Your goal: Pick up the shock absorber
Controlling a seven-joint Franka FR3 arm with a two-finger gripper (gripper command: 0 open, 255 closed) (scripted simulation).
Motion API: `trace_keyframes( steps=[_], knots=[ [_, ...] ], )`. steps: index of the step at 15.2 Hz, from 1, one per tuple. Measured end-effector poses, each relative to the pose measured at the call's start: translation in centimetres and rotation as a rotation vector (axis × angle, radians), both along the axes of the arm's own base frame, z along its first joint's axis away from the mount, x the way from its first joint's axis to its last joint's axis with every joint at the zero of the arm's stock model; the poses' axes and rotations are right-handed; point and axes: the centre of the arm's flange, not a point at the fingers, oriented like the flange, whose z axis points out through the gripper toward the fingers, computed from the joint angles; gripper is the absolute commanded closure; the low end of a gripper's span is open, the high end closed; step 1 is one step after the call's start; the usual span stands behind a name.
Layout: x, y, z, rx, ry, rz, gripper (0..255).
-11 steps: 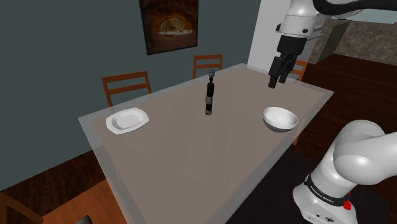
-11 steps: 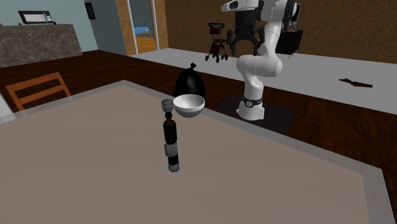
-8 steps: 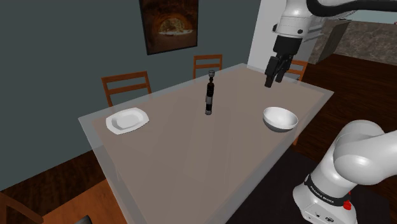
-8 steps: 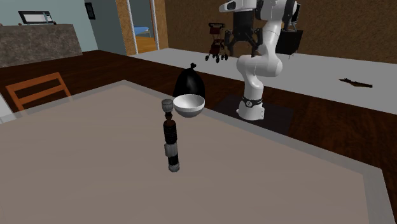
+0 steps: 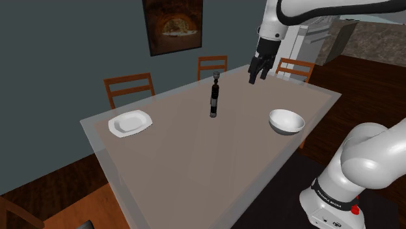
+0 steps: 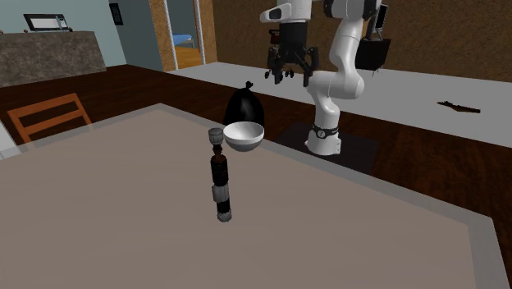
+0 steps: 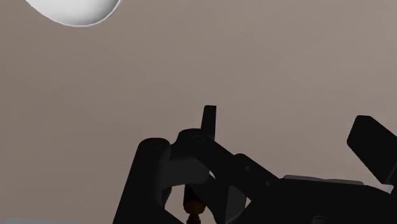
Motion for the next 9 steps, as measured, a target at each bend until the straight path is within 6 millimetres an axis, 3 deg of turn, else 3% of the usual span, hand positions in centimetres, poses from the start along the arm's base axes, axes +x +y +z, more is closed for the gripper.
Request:
trace_keyframes(
  steps=[9],
  knots=[
    [10.2, -2.1, -2.0, -0.033, -0.060, 0.008, 0]
  ],
)
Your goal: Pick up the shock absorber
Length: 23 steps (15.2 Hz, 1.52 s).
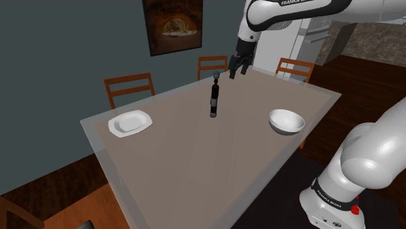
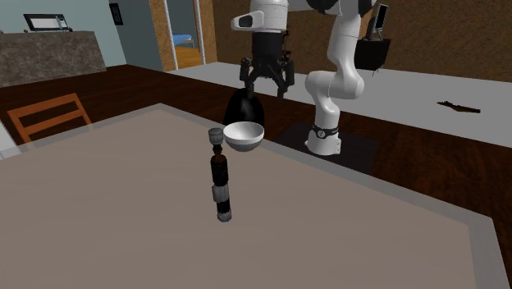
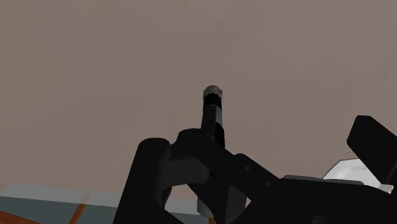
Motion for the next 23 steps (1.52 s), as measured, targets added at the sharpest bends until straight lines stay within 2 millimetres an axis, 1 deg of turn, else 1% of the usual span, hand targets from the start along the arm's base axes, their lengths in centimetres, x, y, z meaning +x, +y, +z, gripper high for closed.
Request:
trace_keyframes(
  steps=[8, 12, 13, 16, 20, 21, 23],
  knots=[
    [9.5, -2.4, -0.7, -0.030, -0.054, 0.006, 0],
    [13.3, -3.3, -1.2, -0.044, -0.078, 0.008, 0],
    [13.9, -3.4, -1.4, -0.045, -0.080, 0.009, 0],
    [14.4, -3.6, -2.8, -0.046, -0.081, 0.009, 0],
    [14.4, -3.5, -4.8, -0.047, -0.081, 0.010, 0],
    [14.4, -3.5, -5.0, -0.047, -0.081, 0.009, 255],
    [14.4, -3.5, -5.1, -0.047, -0.082, 0.009, 255]
  ],
)
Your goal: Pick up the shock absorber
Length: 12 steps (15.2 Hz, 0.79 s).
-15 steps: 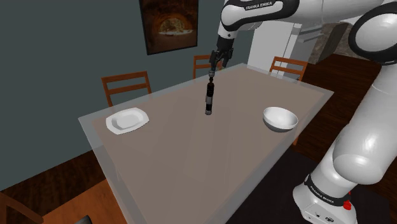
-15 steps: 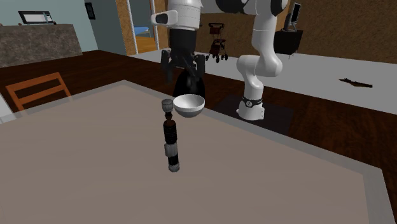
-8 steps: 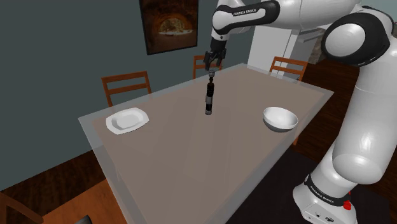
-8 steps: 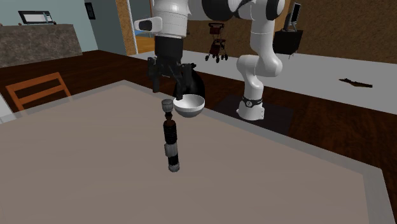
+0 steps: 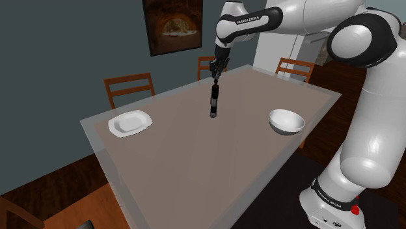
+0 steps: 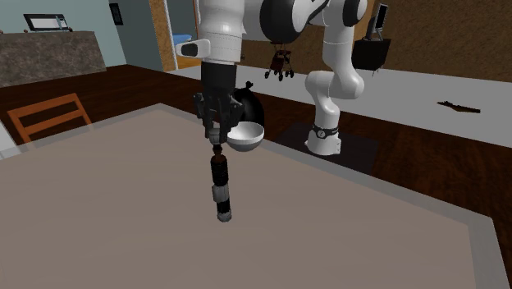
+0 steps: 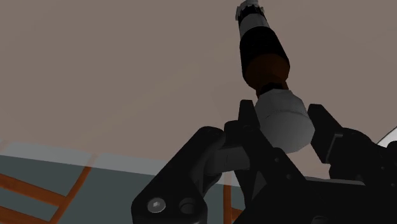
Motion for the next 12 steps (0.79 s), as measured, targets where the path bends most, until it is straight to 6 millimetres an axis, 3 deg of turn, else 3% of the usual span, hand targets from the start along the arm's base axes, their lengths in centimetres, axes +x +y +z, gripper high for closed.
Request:
trace_keyframes(
  steps=[8, 12],
  knots=[
    [0.0, 0.0, 0.0, 0.000, -0.001, 0.000, 255],
    [0.1, 0.0, 1.4, 0.000, 0.001, 0.000, 255]
  ],
)
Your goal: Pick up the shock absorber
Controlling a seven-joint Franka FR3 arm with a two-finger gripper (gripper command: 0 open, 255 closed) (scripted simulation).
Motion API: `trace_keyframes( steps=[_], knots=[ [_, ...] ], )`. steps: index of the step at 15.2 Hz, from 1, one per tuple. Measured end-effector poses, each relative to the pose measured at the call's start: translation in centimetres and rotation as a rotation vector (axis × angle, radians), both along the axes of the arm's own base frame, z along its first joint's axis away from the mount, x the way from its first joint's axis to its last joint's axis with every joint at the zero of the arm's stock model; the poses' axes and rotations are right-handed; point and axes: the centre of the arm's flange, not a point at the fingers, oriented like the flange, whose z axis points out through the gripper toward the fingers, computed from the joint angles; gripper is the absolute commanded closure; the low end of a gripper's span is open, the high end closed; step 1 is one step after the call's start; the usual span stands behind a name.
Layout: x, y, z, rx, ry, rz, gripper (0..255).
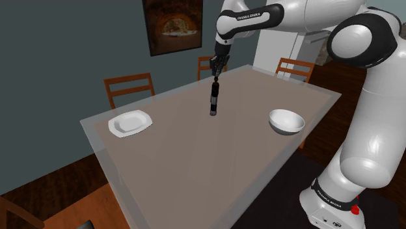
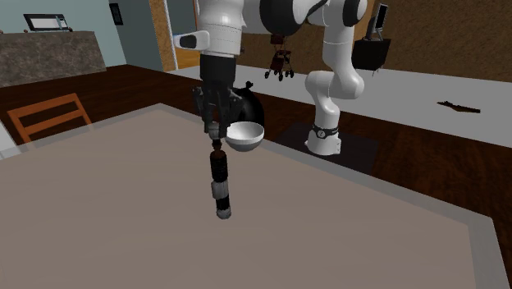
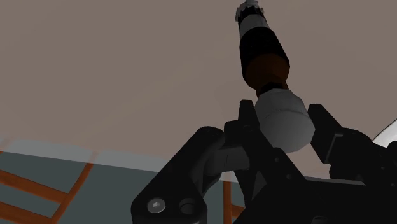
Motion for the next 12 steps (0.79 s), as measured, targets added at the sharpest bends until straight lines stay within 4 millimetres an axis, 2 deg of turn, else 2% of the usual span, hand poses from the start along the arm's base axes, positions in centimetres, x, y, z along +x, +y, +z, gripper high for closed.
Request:
trace_keyframes(
  steps=[12],
  knots=[
    [0.0, 0.1, 6.0, 0.000, 0.000, 0.000, 255]
  ],
)
